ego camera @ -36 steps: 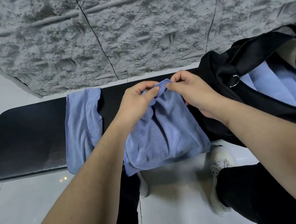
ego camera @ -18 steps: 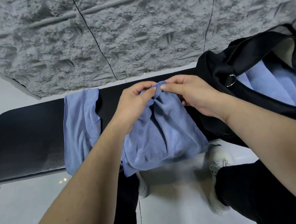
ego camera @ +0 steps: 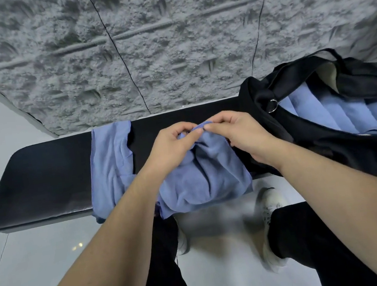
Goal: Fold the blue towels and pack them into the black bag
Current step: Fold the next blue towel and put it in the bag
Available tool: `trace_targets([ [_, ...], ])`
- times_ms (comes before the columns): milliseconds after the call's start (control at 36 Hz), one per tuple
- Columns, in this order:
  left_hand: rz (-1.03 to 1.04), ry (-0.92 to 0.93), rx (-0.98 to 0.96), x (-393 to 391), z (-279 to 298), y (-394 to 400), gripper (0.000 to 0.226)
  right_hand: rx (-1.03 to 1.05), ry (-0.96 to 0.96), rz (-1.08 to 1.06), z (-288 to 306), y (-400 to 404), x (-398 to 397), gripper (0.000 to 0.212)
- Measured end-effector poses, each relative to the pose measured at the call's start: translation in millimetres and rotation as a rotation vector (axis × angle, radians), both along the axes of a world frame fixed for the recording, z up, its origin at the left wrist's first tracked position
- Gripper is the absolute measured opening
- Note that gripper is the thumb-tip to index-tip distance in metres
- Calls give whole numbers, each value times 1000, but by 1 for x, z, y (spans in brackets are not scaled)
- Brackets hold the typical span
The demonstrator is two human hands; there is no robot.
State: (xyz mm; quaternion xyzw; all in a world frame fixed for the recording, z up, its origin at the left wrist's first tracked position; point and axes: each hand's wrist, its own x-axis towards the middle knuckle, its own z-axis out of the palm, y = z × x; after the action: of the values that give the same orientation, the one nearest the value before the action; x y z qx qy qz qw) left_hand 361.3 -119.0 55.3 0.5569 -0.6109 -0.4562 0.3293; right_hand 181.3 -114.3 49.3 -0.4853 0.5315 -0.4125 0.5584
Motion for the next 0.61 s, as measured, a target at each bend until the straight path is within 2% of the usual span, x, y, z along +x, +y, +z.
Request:
trace_targets([
  [111, 22, -19, 33, 16, 9, 14, 8, -44, 95, -98, 8, 13, -8, 8],
  [222, 118, 3, 57, 49, 27, 26, 23, -72, 111, -277, 20, 22, -26, 14],
  [333, 210, 67, 103, 85, 46, 34, 27, -107, 142, -410, 38, 33, -43, 6],
  [444, 246, 18, 115, 103, 65, 43, 35, -124, 166, -397, 57, 47, -46, 8],
  [556, 230, -78, 90, 111, 80, 54, 34, -81, 131, -338, 78, 57, -46, 14],
  [611, 201, -101, 54, 114, 90, 61, 27, -54, 75, -302, 91, 61, -47, 15],
])
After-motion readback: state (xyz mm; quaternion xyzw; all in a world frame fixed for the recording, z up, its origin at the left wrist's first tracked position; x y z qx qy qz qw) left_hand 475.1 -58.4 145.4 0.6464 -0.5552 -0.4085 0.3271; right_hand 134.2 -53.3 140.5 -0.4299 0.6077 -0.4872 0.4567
